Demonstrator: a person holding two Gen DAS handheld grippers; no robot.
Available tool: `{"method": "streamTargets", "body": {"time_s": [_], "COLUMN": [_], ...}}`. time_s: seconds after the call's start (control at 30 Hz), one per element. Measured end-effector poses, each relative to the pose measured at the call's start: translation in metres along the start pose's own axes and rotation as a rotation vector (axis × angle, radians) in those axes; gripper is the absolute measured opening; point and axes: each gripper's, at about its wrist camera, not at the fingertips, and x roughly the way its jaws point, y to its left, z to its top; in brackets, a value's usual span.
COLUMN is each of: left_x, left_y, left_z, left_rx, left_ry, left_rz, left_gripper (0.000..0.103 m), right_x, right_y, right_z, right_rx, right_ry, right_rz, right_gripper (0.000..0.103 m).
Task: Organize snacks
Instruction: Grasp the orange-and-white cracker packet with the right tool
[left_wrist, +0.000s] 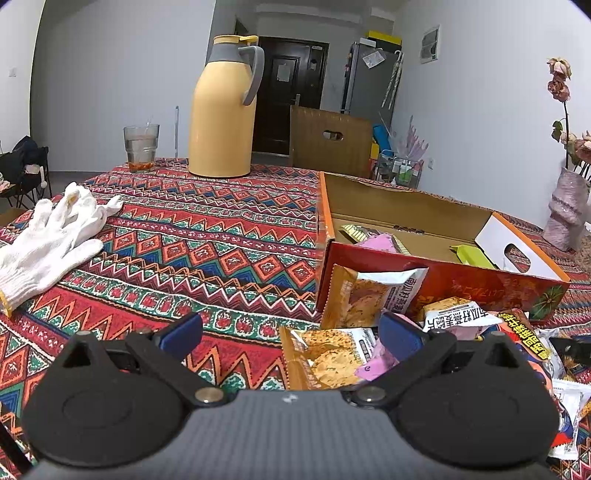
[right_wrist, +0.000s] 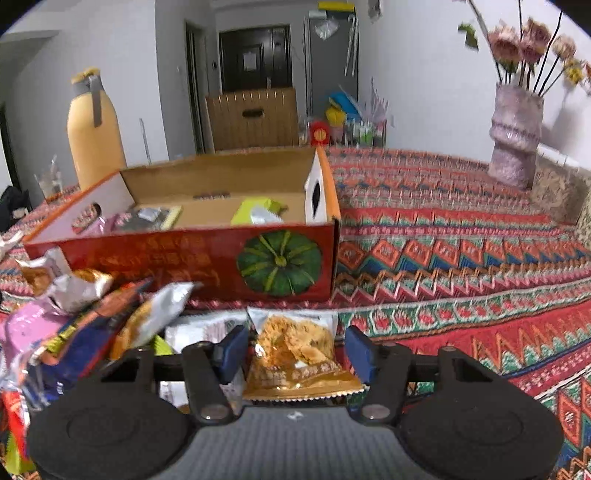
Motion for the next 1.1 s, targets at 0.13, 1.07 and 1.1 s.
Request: {"method": "streamTargets", "body": {"time_s": [0.13, 1.07, 1.1], "left_x": [0.001, -0.005, -0.005], "left_y": [0.0, 0.003, 0.002], "left_z": [0.0, 0.01, 0.011], "left_rx": [-0.001, 0.001, 0.011], "left_ry": [0.005, 0.05, 0.058], "left_rz": [-0.004, -0.005, 0.0], "left_gripper": [0.103, 0.103, 0.103], "right_x": [0.005, -0.031, -0.032], "right_y": [-0.002, -0.005, -0.005], "right_z": [-0.002, -0.014, -0.015], "right_rx": [0.008, 0.032, 0.033], "right_ry": [0.012, -0.231, -0.235], "right_rz": [0.003, -0.022, -0.019], "right_gripper": [0.051, 0.041, 0.041]}}
